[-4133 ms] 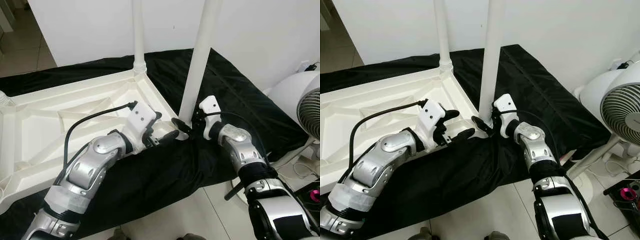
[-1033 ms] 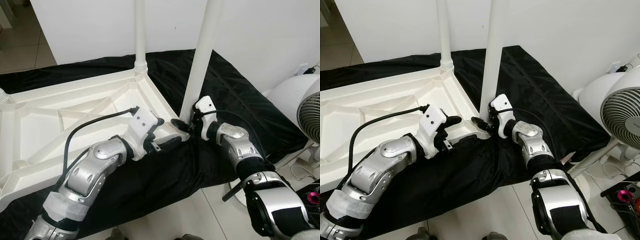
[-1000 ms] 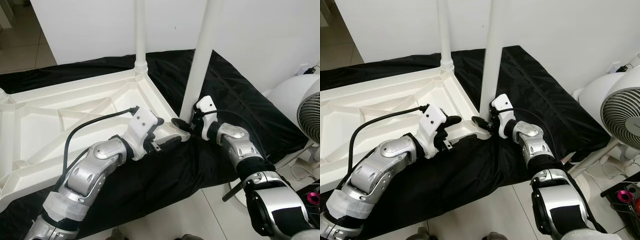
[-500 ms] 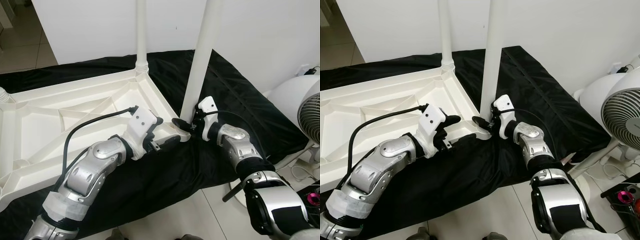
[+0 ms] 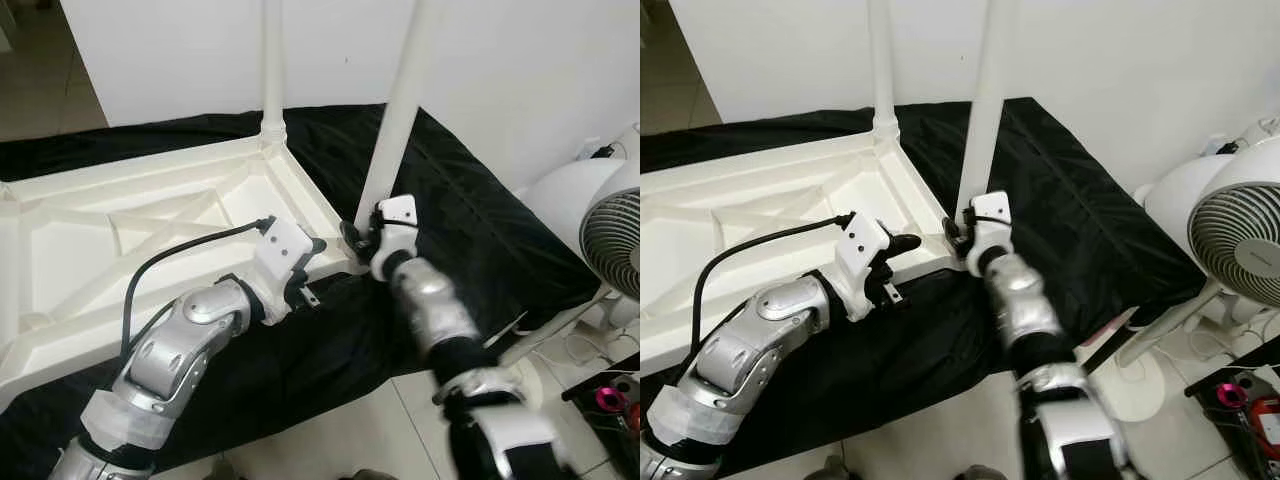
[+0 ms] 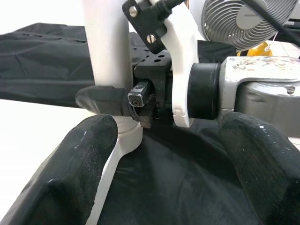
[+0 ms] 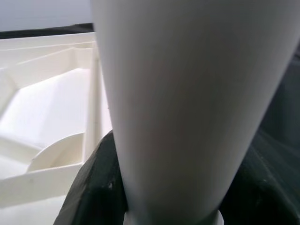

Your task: Building children table

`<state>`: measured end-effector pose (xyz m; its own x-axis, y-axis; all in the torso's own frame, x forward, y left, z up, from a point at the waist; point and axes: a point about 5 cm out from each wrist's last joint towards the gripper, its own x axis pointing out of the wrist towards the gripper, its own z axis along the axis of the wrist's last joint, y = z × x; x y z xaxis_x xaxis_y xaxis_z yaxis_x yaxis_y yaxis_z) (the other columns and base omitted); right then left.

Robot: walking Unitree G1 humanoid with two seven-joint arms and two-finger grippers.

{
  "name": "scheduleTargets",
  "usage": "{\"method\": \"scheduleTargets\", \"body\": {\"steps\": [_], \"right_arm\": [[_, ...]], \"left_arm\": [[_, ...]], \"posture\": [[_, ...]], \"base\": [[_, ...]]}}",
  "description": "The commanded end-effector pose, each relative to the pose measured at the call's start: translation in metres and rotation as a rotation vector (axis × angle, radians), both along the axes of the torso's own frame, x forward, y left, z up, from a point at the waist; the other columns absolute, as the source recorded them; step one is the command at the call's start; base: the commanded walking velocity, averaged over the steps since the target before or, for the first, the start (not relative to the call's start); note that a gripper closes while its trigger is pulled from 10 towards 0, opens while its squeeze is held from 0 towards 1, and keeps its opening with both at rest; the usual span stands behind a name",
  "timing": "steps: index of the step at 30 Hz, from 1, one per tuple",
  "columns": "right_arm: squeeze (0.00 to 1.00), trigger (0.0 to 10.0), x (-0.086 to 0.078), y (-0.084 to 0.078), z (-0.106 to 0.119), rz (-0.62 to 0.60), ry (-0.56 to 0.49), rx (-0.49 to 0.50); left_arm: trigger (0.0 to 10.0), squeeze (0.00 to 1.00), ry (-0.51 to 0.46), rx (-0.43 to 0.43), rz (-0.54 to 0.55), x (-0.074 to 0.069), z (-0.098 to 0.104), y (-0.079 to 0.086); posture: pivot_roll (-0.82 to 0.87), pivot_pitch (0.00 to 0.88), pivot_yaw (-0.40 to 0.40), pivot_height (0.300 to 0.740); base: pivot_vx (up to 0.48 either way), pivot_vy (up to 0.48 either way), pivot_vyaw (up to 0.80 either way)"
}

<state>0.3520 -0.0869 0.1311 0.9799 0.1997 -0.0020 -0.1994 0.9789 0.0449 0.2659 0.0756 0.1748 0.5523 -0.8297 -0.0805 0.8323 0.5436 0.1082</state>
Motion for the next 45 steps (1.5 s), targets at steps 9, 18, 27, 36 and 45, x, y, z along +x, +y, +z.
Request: {"method": "scheduleTargets", "body": {"steps": [9,18,27,36,45], "right_arm": [[0.00,10.0,-0.011,0.021,0.002,0.034,0.012,0.042],[1.00,10.0,-0.017,0.024,0.009,0.012,-0.013,0.061],[0.00,10.0,-0.010,-0.005,0.013,0.107,-0.064,0.083],[0.00,10.0,-0.002,-0.031,0.006,0.323,-0.058,-0.067],[0.00,10.0,0.005,-0.033,0.005,0.577,-0.040,-0.170]], "left_arm": [[10.0,0.00,0.011,0.011,-0.024,-0.002,-0.002,-0.001],[10.0,0.00,0.008,0.011,-0.022,-0.003,-0.002,-0.001],[10.0,0.00,0.009,0.011,-0.023,-0.004,-0.002,-0.001],[10.0,0.00,0.008,0.012,-0.031,-0.004,-0.001,-0.002],[10.0,0.00,0.028,0.025,-0.063,-0.008,-0.004,-0.003]], "posture": [[-0.01,0.000,-0.071,0.740],[0.00,0.000,-0.075,0.740],[0.00,0.000,-0.072,0.740],[0.00,0.000,-0.067,0.740],[0.00,0.000,-0.060,0.740]], "base": [[0.000,0.000,0.00],[0.000,0.000,0.00],[0.000,0.000,0.00],[0.000,0.000,0.00],[0.000,0.000,0.00]]}}
